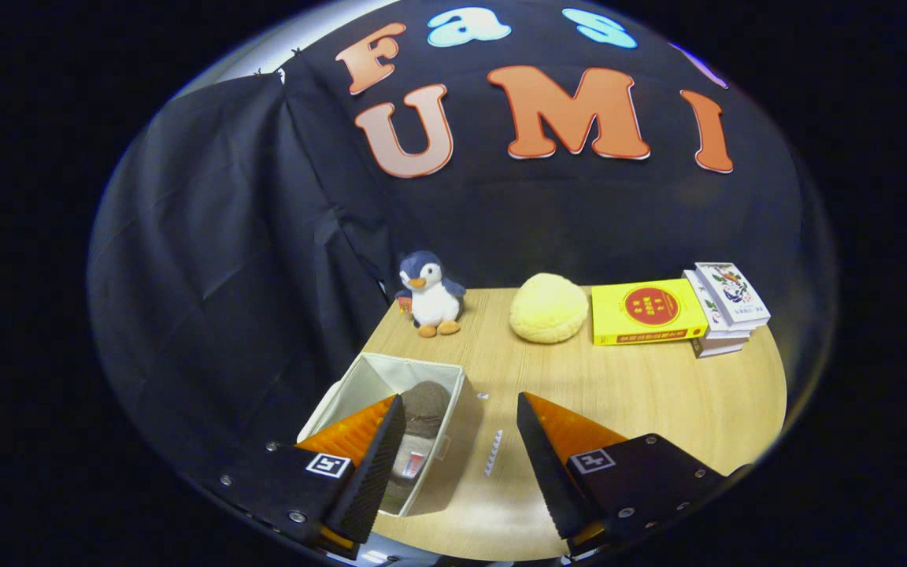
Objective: Open the storage box then place both shoes into the box .Put the left shoe in first, then the right shoe, with the right side of both shoes facing outward in a uniform manner.
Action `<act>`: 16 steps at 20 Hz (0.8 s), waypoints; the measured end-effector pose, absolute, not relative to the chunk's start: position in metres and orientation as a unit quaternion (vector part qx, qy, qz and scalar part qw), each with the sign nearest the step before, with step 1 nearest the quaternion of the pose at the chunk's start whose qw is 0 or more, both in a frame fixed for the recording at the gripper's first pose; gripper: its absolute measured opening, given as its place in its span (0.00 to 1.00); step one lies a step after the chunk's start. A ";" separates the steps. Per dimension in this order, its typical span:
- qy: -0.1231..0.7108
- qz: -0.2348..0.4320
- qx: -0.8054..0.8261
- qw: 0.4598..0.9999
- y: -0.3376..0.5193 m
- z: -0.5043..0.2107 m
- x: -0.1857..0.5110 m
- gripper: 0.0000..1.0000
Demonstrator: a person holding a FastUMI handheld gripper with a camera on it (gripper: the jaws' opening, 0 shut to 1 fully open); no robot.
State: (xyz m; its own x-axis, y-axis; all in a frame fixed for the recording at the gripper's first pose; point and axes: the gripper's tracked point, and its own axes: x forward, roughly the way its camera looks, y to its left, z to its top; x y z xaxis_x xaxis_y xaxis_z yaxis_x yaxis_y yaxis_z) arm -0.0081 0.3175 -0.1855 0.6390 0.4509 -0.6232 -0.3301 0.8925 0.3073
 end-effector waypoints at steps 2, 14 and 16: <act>0.333 0.209 0.077 0.916 0.288 -0.169 0.002 0.89; 0.144 0.112 0.044 0.982 0.105 -0.075 0.043 0.93; 0.116 0.104 0.047 0.987 0.087 -0.060 0.043 0.94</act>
